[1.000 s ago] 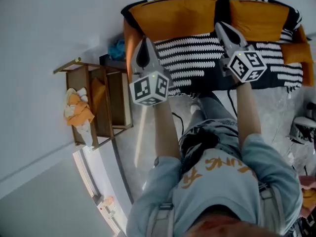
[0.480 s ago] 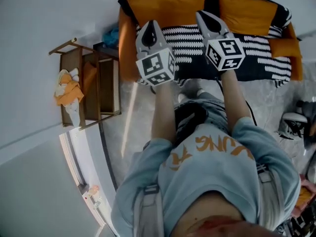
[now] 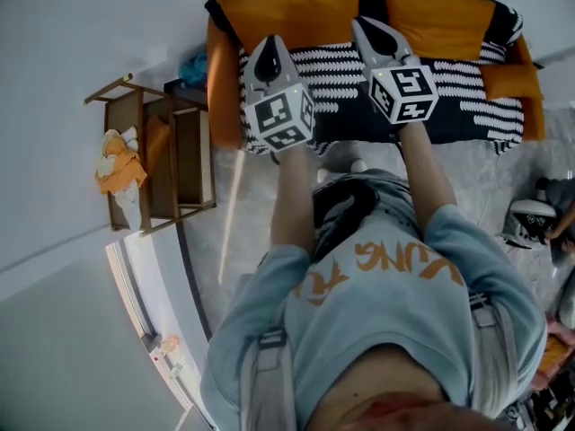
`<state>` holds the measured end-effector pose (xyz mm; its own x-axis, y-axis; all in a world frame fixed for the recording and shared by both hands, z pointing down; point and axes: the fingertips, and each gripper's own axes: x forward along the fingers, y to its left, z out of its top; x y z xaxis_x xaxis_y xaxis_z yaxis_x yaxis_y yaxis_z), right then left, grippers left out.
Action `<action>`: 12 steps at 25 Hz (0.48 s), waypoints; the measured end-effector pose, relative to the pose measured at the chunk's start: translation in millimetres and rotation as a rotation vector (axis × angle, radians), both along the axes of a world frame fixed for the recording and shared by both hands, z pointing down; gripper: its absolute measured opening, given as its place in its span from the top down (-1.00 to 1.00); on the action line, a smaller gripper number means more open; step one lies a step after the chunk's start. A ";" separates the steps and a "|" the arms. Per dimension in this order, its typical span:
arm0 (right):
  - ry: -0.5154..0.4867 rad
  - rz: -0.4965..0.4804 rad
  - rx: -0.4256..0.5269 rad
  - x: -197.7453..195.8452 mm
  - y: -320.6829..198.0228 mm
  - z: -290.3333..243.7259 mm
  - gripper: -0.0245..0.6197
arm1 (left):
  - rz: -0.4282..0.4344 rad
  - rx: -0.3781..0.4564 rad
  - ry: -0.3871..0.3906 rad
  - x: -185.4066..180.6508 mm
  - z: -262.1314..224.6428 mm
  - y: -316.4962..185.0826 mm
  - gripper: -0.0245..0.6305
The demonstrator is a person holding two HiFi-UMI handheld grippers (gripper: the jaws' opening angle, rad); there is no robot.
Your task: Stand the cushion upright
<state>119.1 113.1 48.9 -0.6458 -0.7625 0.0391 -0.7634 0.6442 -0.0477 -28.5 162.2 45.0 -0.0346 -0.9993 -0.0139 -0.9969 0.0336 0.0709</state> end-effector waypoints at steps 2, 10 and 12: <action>-0.001 -0.005 0.004 1.9 -2.4 -1.3 0.91 | 0.002 0.002 0.001 3.2 -1.3 -2.0 0.89; -0.008 -0.017 0.010 5.3 -11.3 -1.4 0.91 | 0.006 0.010 0.002 10.0 -3.6 -11.2 0.89; -0.009 -0.019 0.010 5.4 -12.9 -1.3 0.91 | 0.008 0.010 0.003 11.4 -3.3 -13.2 0.89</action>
